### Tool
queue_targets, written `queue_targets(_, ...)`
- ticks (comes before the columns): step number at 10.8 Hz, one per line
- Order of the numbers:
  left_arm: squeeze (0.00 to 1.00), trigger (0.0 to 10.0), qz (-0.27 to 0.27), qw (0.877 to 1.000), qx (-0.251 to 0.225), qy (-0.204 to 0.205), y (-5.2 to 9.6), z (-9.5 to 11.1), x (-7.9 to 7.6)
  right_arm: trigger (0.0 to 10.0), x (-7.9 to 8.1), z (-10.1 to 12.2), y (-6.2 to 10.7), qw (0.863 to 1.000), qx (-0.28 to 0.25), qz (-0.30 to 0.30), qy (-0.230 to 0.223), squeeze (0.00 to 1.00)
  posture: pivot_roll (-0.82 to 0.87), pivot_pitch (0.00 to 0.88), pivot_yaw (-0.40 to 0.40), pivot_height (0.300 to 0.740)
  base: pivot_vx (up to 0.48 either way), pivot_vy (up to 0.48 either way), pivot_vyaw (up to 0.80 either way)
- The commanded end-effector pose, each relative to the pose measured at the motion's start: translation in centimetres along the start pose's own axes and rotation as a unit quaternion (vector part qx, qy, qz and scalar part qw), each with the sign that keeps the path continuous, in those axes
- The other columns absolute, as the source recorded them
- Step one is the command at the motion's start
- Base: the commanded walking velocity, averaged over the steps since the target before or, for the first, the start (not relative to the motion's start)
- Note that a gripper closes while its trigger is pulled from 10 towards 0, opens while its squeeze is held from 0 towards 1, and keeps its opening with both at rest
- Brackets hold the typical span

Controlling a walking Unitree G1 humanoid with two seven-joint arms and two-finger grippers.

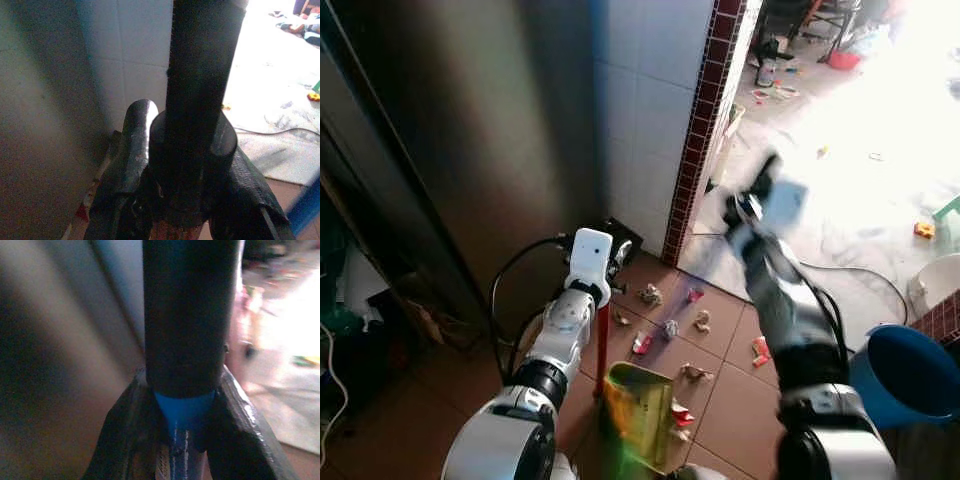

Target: Sweep floor

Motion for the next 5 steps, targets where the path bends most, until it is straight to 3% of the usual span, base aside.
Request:
queue_targets(1, 0.00, 10.0, -0.015, 1.000, 0.020, 0.012, 0.0, -0.7, -0.7, 10.0, 1.6, 3.1, -0.4, 0.997, -0.058, 0.044, -0.001, 0.00, -0.02, 0.000, -0.032, 0.740, 0.000, 0.000, 0.00)
queue_targets(3, 0.00, 10.0, -0.024, 0.999, 0.025, 0.016, -0.2, -0.4, -0.7, 10.0, 2.9, 7.1, -0.1, 0.976, -0.150, 0.086, 0.129, 0.00, -0.02, 0.000, -0.027, 0.740, 0.000, 0.000, 0.00)
queue_targets(5, 0.00, 10.0, -0.039, 0.999, -0.006, 0.005, -0.7, 1.5, -0.9, 10.0, 1.6, 8.5, 0.2, 0.964, -0.186, 0.048, 0.184, 0.00, -0.03, 0.000, -0.025, 0.740, 0.000, 0.000, 0.00)
Point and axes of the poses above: a point about 5 cm out from each wrist's last joint towards the gripper, its own y axis pointing back from the gripper into the wrist, its own z axis along the axis of the wrist's last joint, x = y × z, the point moved 2 cm from there along -y, pointing out of the wrist towards the gripper, and after that the axes turned 5 degrees about y, right-handed, at the moved point
